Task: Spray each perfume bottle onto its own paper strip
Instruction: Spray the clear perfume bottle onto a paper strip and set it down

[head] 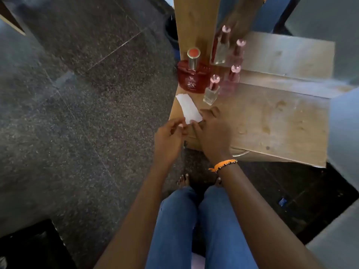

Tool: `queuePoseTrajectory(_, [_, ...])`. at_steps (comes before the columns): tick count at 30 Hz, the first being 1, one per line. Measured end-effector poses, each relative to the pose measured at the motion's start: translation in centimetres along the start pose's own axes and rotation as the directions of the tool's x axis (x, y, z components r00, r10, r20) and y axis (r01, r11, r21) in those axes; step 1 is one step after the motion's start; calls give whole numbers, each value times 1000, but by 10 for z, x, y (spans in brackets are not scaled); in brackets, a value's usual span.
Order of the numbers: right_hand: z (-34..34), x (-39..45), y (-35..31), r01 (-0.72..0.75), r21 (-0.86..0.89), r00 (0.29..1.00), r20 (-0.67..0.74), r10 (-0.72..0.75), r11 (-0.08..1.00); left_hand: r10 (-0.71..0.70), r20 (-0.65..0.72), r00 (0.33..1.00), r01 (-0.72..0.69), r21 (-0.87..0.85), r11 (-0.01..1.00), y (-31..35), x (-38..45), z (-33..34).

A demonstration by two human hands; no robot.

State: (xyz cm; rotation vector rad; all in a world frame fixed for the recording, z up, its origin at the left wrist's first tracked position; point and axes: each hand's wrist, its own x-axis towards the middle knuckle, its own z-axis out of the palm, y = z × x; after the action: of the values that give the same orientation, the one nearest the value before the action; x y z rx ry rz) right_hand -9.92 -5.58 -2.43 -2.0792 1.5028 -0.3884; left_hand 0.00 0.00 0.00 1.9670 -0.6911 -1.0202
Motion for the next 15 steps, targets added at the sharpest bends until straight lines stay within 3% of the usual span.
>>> queuePoseTrajectory(4, [5,1,8,23,-35,991,-130,-27,999,75,-70,995,-76,-24,997,-6,15,4])
queuePoseTrajectory(10, [13,-2,9,184,-126,938,-274,-213,975,400,-67,914,-346,385,856,-20,25,13])
queuePoseTrajectory(15, [21,-1,11,190,-175,889,-386,-245,966,467,-115,877,-407,341,847,-29,29,14])
